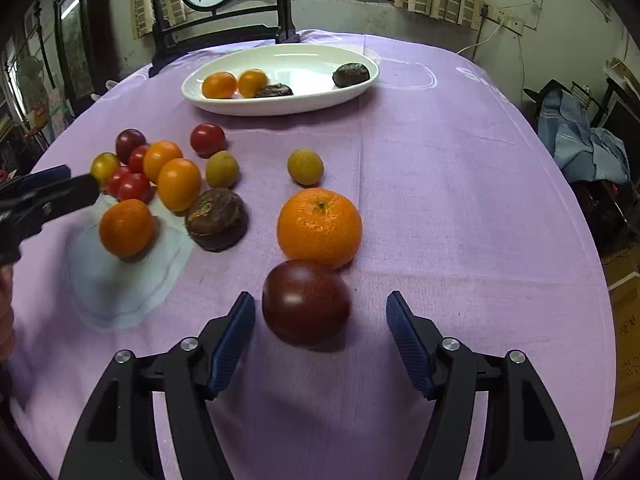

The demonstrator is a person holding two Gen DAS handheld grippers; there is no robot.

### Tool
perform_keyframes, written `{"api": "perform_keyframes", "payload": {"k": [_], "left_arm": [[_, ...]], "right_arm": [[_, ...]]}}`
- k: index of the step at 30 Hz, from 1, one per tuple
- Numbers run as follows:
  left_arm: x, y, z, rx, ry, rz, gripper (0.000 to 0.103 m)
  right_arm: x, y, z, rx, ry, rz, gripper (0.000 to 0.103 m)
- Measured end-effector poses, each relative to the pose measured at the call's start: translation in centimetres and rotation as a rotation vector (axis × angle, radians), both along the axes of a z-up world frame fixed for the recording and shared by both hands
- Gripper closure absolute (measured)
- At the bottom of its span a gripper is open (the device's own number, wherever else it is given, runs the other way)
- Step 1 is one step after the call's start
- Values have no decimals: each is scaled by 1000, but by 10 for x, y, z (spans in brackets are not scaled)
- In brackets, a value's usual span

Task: Organize fruits
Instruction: 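Grasp a dark red plum with the right tool while the left tool grasps a tangerine, then carry both fruits onto the white plate and open both tools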

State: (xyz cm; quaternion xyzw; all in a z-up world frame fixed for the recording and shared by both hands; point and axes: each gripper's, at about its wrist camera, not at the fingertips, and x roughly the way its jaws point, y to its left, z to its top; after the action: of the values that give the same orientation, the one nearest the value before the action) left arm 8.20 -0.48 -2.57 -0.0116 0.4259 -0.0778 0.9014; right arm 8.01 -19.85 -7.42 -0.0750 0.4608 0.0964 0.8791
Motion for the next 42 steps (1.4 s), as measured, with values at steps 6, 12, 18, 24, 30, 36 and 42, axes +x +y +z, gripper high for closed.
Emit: {"api": "perform_keyframes", "payload": {"k": [6,12,18,24,30,36,42], "left_arm": [[-3,-7,-6,6,39,-34,7],[-3,-23,-18,33,82,-61,7],[10,-39,-36,19,184,-71,45],[12,-49,-36,82,151,-70,60],[4,-35,-13,20,134,-127,61],[24,-17,43,-10,-16,-111,61],[89,-2,59,44,-98,-13,61]], "right_arm": [[-8,1,2,48,-7,6,62],[-26,1,6,118,-11,60,62],[-38,3,12,158,-29,105,62],[-46,-2,16,179,-41,122,62],[-45,0,35,199,-79,154,62],[-17,25,80,178,-213,218,62],[61,52,94,123,-230,194,62]]}}
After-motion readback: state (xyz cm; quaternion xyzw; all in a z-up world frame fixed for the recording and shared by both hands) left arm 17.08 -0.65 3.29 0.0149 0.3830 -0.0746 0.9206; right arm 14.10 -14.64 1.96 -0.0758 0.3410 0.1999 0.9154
